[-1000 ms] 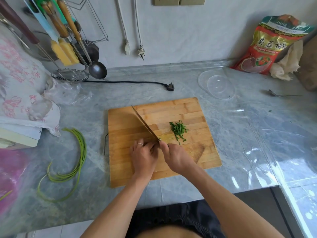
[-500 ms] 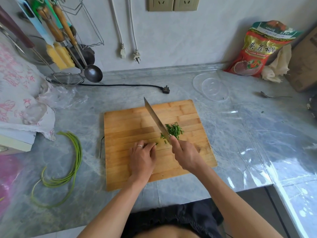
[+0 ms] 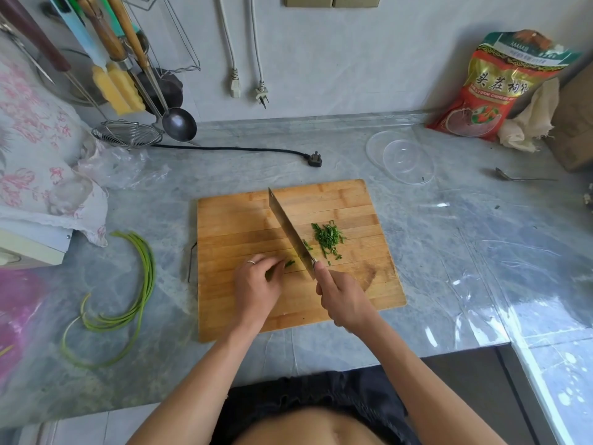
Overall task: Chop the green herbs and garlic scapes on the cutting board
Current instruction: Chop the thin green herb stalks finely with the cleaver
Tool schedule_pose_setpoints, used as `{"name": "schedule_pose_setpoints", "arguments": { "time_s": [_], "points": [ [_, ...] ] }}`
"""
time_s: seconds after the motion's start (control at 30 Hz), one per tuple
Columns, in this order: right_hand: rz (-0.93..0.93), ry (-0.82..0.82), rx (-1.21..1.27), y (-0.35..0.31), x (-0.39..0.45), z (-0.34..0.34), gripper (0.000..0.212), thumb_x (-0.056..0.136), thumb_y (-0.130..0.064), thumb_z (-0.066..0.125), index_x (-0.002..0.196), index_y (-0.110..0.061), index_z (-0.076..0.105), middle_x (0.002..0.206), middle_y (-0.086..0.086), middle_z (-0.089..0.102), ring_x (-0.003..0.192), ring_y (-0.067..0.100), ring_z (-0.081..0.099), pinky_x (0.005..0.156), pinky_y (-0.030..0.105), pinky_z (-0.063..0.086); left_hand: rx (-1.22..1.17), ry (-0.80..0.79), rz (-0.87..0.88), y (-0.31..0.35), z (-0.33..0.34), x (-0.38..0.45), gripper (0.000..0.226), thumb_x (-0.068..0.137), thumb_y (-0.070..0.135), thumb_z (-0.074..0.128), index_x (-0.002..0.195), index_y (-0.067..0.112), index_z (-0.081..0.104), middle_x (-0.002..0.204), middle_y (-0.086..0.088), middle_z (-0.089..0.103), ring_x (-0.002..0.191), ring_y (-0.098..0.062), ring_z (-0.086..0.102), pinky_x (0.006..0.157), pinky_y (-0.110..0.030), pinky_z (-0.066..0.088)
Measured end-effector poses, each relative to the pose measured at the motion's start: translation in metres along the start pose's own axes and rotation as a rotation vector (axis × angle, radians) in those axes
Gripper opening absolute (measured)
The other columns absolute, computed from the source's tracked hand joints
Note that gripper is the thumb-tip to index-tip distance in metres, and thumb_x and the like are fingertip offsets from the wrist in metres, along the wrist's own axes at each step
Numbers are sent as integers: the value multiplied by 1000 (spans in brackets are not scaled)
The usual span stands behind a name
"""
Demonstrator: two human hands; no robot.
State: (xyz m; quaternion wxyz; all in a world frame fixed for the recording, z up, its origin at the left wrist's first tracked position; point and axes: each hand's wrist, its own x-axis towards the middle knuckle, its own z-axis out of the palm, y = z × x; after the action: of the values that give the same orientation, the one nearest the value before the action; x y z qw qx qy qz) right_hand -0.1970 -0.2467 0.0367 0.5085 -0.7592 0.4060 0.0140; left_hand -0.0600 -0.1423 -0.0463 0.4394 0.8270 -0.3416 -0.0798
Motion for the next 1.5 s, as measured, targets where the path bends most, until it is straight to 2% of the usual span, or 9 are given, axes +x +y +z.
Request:
{"name": "schedule_pose_setpoints", "arguments": {
  "time_s": [0.1, 0.27, 0.37, 0.5, 0.63, 0.8, 1.13, 1.3, 1.5],
  "points": [
    [3, 0, -12, 2, 0, -1, 64, 99, -58, 27, 72, -5, 52, 52, -2, 44, 42, 9, 37, 48, 26, 34, 2, 9, 7, 3, -4, 2, 15, 83, 6, 74, 94, 14, 79, 88, 3, 74, 79, -10, 67, 68, -36, 55],
    [-10, -14, -58, 5, -1, 0, 74, 100, -57, 28, 77, 10, 53, 57, 6, 48, 49, 17, 41, 51, 30, 36, 51, -28, 38, 9, -7, 4, 13, 80, 4, 76, 88, 14, 78, 82, 4, 75, 74, -12, 64, 68, -35, 52],
    [-3, -13, -113, 7, -2, 3, 75, 99, -58, 27, 81, 9, 56, 63, 11, 55, 53, 19, 46, 54, 32, 40, 84, -53, 77, 10, -7, 5, 14, 80, 0, 74, 86, 12, 77, 82, 1, 74, 76, -13, 61, 70, -36, 52],
    [6, -12, -97, 7, -4, 2, 74, 100, -57, 28, 82, 9, 56, 61, 6, 53, 51, 16, 45, 51, 28, 38, 162, -63, 96, 1, -6, 3, 12, 80, 6, 75, 90, 13, 77, 88, 2, 71, 84, -22, 60, 74, -44, 52],
    [2, -9, -77, 5, -6, 2, 74, 101, -56, 28, 82, 10, 56, 59, 5, 51, 50, 15, 45, 53, 28, 39, 130, -22, 14, -6, -7, -1, 20, 80, 19, 77, 99, 16, 77, 95, 4, 68, 88, -18, 61, 78, -44, 51],
    [-15, -6, -89, 5, -11, 1, 75, 100, -56, 28, 83, 12, 55, 59, 8, 50, 51, 17, 44, 51, 28, 37, 239, -23, -19, -5, -5, -3, 15, 81, 25, 78, 95, 19, 78, 90, 1, 67, 86, -23, 57, 77, -40, 47],
    [-1, 17, -108, 8, -10, 3, 73, 101, -55, 28, 82, 10, 56, 64, 14, 55, 55, 19, 46, 54, 32, 37, 252, -15, -33, 2, -2, -2, 10, 82, 22, 77, 92, 23, 78, 90, 3, 67, 85, -21, 56, 74, -42, 48],
    [-24, -5, -114, 2, -11, 7, 70, 103, -50, 28, 85, 12, 55, 67, 17, 53, 58, 24, 45, 56, 40, 43, 252, -39, -32, 4, -1, -2, 10, 84, 22, 75, 92, 25, 78, 90, 4, 68, 86, -22, 56, 76, -40, 45],
    [-19, 6, -88, -4, -18, 1, 71, 103, -50, 28, 85, 14, 54, 62, 12, 48, 54, 21, 44, 51, 30, 36, 330, -51, 36, 1, 0, -3, 12, 88, 24, 69, 96, 22, 78, 90, -1, 67, 84, -23, 56, 75, -40, 48]
  ]
}}
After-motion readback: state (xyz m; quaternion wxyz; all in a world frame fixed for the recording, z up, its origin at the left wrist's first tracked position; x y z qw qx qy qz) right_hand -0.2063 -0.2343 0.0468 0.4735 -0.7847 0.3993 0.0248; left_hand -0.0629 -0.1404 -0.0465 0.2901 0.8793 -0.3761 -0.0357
